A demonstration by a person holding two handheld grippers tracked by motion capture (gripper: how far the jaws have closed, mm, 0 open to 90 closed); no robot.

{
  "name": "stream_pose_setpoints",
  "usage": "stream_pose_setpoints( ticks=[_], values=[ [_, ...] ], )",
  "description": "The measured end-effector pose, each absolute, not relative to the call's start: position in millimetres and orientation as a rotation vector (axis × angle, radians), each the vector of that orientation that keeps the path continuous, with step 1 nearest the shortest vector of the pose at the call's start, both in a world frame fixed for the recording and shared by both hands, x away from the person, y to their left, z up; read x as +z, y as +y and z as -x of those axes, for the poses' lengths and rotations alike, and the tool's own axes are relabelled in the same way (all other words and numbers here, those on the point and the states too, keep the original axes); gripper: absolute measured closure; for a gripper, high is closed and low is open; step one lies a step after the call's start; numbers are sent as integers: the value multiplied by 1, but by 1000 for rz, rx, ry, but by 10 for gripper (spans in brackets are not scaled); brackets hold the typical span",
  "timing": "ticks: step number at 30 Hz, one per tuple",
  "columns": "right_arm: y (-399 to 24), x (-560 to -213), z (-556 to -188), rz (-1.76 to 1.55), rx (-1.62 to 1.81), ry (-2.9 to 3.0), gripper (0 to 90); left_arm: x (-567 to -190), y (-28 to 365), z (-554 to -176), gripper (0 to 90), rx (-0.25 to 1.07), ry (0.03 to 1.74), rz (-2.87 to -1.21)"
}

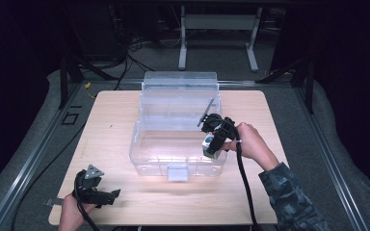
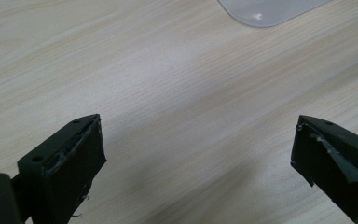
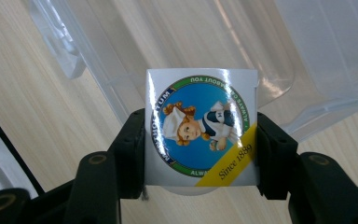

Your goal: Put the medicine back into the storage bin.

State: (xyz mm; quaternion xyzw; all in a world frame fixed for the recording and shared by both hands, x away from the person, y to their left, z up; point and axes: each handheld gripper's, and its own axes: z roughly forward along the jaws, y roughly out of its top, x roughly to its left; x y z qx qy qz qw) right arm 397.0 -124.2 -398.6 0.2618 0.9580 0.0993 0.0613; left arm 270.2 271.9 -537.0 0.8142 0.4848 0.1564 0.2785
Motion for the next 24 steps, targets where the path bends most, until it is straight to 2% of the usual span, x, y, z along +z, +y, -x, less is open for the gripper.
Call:
stream_pose_setpoints(
  ticks=[14,24],
  values=[
    [-114,-423,-402,-802,211,2941,459,-537,272,-270,24,424,1295,-2196],
    [-118,-428,-404,-820,153,2952,458,-537,270,-270,24,433,1287,-2210]
  ],
)
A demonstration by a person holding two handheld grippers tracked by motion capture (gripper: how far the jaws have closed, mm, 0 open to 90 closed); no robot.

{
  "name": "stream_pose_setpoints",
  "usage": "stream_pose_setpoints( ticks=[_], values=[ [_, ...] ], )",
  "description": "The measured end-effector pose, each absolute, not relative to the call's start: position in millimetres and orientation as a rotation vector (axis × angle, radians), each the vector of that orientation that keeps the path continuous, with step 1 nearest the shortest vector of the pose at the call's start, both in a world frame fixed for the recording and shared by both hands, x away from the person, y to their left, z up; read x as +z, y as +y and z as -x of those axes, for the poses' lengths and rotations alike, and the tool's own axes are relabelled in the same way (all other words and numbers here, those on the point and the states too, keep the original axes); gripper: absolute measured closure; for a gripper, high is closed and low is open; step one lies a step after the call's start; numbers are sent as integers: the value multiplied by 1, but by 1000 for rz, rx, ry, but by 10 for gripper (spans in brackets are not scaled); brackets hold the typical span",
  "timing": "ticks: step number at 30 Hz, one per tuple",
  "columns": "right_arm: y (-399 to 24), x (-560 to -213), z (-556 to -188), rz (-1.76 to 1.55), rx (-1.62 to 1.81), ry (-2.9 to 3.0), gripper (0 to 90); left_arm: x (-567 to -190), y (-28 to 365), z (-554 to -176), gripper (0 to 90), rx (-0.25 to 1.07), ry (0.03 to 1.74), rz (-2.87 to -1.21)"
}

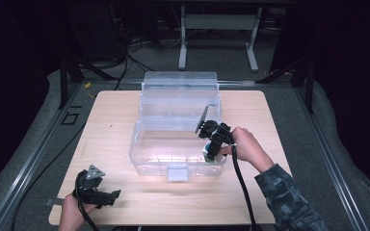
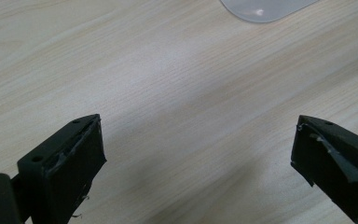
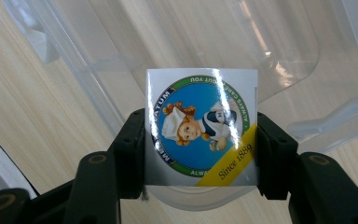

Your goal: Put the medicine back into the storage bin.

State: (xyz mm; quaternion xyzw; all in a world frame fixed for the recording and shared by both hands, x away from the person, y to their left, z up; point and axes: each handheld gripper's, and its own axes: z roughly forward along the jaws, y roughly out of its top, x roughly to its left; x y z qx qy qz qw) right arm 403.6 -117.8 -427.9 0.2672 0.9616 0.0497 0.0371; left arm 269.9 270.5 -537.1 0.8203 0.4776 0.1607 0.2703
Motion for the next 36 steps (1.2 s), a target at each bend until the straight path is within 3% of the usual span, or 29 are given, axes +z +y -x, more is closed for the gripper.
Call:
stream_pose_setpoints(
  ticks=[36],
  values=[
    [-114,-450,-408,-825,39,2964,456,-536,271,-270,24,452,1293,-2216]
  ],
)
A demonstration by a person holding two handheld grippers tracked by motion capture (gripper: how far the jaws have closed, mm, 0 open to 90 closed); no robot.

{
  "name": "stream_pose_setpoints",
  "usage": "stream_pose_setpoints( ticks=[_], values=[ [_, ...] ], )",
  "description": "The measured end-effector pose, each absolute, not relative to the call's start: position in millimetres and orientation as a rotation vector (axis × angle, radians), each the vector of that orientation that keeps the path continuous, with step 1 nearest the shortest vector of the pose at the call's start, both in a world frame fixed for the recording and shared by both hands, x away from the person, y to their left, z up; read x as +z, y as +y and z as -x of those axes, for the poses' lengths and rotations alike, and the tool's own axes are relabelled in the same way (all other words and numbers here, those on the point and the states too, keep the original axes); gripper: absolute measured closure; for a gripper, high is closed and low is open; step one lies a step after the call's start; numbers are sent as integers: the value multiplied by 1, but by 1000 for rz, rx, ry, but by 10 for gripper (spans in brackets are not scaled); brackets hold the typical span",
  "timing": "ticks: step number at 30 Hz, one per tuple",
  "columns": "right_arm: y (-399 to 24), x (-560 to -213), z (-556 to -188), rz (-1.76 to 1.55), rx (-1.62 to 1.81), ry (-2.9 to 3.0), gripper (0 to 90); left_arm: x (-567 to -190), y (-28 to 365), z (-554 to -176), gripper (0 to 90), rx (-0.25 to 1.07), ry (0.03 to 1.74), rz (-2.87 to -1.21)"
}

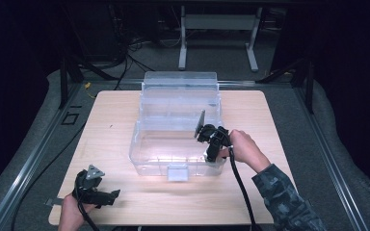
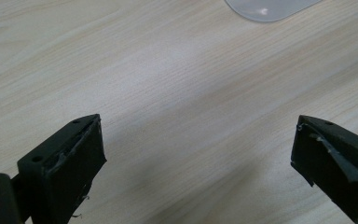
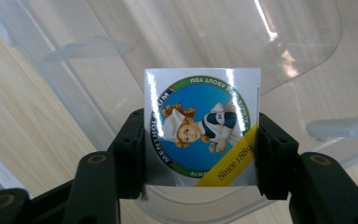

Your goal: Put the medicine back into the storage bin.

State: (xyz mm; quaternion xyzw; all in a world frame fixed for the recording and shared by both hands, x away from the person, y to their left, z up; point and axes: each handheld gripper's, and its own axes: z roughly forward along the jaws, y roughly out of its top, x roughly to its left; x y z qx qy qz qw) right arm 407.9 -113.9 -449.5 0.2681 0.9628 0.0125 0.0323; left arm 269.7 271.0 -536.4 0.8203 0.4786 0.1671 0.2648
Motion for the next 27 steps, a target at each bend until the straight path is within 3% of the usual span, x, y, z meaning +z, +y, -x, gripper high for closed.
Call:
stream_pose_setpoints(
  ticks=[27],
  values=[
    [-114,-463,-420,-873,-95,3036,447,-537,270,-270,24,439,1291,-2227]
  ],
)
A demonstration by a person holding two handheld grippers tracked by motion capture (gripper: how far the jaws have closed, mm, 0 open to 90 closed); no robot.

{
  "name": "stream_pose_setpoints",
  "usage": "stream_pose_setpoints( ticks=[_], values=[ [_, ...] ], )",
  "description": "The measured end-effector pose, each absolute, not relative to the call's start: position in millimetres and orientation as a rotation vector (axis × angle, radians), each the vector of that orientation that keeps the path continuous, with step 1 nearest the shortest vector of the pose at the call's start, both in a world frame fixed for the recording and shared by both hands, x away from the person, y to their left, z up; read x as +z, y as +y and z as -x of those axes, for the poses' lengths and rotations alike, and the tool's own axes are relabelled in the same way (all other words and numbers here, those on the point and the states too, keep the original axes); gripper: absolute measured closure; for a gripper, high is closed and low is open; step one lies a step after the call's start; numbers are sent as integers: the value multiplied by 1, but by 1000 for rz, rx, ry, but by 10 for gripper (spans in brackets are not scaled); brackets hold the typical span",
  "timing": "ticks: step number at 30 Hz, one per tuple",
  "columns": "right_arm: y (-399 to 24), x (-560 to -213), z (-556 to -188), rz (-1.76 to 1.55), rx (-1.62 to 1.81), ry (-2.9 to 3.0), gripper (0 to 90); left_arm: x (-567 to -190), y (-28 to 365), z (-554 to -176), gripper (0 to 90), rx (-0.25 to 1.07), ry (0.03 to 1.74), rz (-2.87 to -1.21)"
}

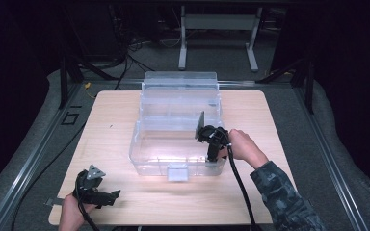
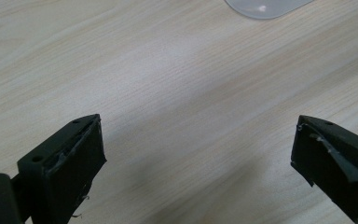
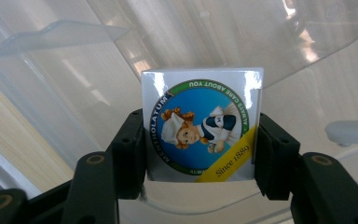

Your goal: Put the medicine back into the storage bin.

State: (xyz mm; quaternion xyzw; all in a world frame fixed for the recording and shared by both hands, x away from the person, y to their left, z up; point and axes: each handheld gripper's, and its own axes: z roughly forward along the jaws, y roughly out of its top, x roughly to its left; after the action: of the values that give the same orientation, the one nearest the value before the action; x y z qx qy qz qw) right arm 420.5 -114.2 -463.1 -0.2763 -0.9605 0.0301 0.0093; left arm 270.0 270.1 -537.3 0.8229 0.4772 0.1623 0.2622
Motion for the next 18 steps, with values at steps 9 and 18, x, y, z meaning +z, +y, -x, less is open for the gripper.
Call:
stream_pose_setpoints(
  ticks=[9,18],
  values=[
    [-116,-463,-420,878,57,-3006,416,-538,270,-270,24,436,1291,-2222],
    [-124,-444,-418,936,-81,-3057,294,-538,269,-270,23,438,1285,-2223]
  ],
)
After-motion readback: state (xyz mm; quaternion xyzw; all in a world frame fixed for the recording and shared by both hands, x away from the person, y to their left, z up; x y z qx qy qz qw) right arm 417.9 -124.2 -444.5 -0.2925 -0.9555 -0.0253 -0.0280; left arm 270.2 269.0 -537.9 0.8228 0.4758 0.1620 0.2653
